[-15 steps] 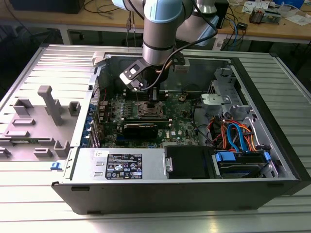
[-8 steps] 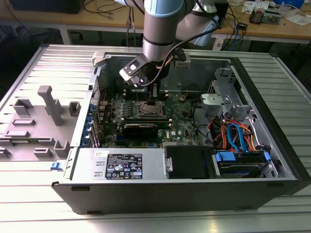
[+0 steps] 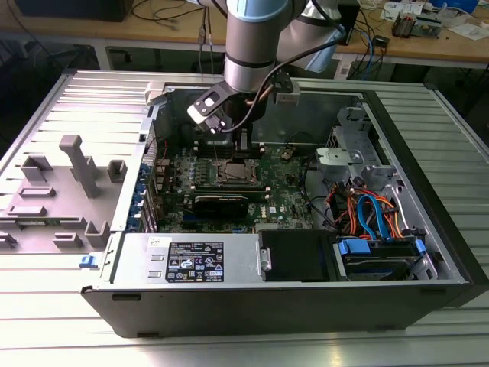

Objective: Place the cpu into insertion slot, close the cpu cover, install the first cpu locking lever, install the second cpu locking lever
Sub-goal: 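Install the first cpu locking lever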

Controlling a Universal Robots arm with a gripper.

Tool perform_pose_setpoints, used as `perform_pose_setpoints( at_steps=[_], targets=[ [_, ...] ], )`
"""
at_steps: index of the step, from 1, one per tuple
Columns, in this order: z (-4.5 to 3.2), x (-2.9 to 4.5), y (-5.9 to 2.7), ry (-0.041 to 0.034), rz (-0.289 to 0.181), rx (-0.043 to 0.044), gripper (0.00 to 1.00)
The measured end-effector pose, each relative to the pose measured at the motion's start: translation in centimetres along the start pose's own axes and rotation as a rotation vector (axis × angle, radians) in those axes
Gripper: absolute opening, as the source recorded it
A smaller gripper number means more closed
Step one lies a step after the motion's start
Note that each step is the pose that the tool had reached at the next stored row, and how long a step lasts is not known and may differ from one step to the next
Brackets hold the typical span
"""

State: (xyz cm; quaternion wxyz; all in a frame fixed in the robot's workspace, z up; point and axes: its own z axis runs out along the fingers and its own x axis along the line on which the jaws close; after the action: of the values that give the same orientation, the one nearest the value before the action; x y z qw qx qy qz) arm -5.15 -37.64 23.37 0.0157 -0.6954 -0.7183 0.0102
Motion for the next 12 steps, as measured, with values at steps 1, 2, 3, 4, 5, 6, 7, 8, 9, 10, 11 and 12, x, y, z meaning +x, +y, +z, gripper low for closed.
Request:
perform_pose_setpoints(
  at_steps=[1, 2, 3, 4, 5, 6, 7, 8, 9, 10, 11, 12],
  targets=[
    [-0.03, 0.00, 0.00, 0.0001, 0.000, 0.0000, 0.11],
    [-0.03, 0.00, 0.00, 0.0002, 0.000, -0.0001, 0.11],
    [-0.07, 0.00, 0.00, 0.0000, 0.000, 0.0001, 0.11],
    [-0.10, 0.00, -0.01, -0.0001, 0.000, 0.0001, 0.11],
    [-0.10, 0.00, -0.01, -0.0001, 0.000, 0.0000, 0.11],
    [-0.10, 0.00, -0.01, -0.0001, 0.000, 0.0001, 0.11],
    [-0.10, 0.00, -0.01, -0.0001, 0.000, 0.0001, 0.11],
    [-0.10, 0.00, -0.01, -0.0001, 0.000, 0.0001, 0.11],
    [-0.10, 0.00, -0.01, -0.0001, 0.000, 0.0001, 0.11],
    [-0.10, 0.00, -0.01, -0.0001, 0.000, 0.0001, 0.11],
    [-0.10, 0.00, -0.01, 0.0000, 0.000, 0.0001, 0.11],
    [-0.11, 0.00, -0.01, 0.0000, 0.000, 0.0000, 0.11]
  ],
)
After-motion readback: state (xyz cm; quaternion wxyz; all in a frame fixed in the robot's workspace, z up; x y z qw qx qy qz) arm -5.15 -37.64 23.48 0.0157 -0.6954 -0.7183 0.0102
